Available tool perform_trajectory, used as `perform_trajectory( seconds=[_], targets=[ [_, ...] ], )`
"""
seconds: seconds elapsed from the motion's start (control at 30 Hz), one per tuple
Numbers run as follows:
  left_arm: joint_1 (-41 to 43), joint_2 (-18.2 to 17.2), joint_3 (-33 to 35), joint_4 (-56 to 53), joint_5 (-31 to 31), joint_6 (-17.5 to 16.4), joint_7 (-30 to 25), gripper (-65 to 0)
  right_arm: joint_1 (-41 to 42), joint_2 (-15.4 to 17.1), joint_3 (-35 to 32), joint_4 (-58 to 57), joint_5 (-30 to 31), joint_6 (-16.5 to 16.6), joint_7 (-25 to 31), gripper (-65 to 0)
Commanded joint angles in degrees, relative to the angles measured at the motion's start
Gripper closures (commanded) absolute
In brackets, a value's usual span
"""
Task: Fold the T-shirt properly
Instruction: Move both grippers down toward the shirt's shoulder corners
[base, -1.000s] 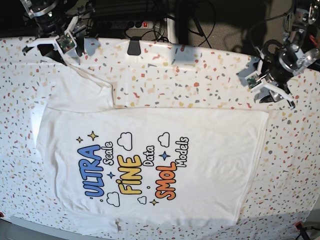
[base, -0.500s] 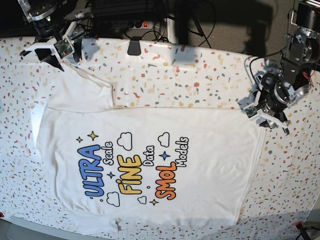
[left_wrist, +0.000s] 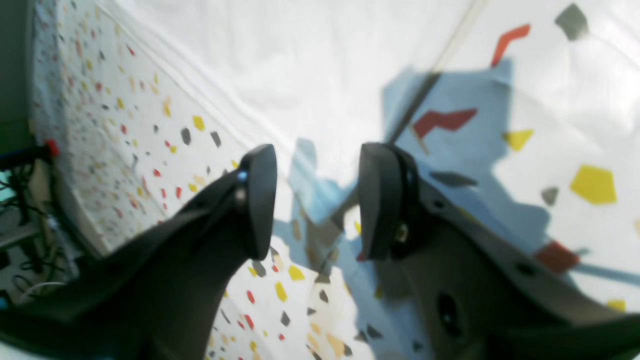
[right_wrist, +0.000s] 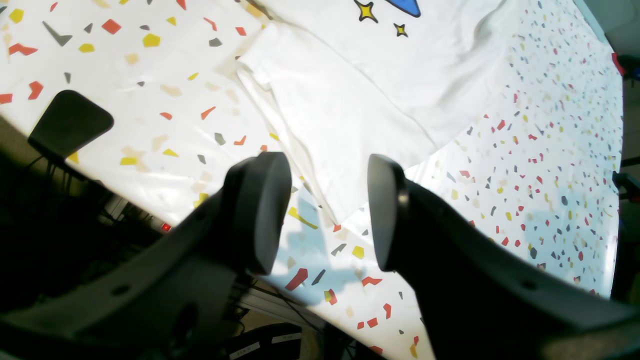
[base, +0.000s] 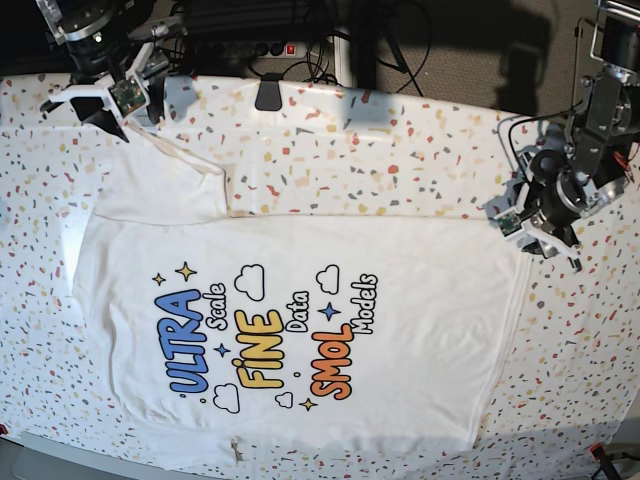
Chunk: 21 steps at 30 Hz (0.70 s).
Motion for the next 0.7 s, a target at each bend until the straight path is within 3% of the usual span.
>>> perform_trajectory(
  seconds=[0.0, 0.2, 0.37, 0.5, 0.67],
  targets=[
    [-1.0, -0.6, 1.4, 0.0, -0.2, 0.0, -1.2, -26.6, -0.3, 0.4, 0.4, 1.1, 0.0, -0.8, 1.0, -28.5],
    [-6.2, -0.6, 10.0, -5.9, 0.1, 5.7, 1.9, -26.6, -0.3, 0.5, 0.4, 1.1, 0.0, -0.8, -0.1, -28.5],
    [-9.2, -0.7, 10.5, -8.7, 0.1, 5.0, 2.7, -26.3, -0.3, 0.5, 0.4, 1.1, 0.0, -0.8, -0.5, -28.5],
    [-9.2, -0.7, 10.5, -8.7, 0.1, 1.4, 3.1, -21.2, -0.3, 0.5, 0.4, 1.1, -0.2, -0.8, -0.5, -28.5],
    [-9.2, -1.2, 10.5, -8.7, 0.1, 1.2, 3.5, -19.0, -0.3, 0.5, 0.4, 1.1, -3.1, -0.8, -0.5, -28.5]
  ],
)
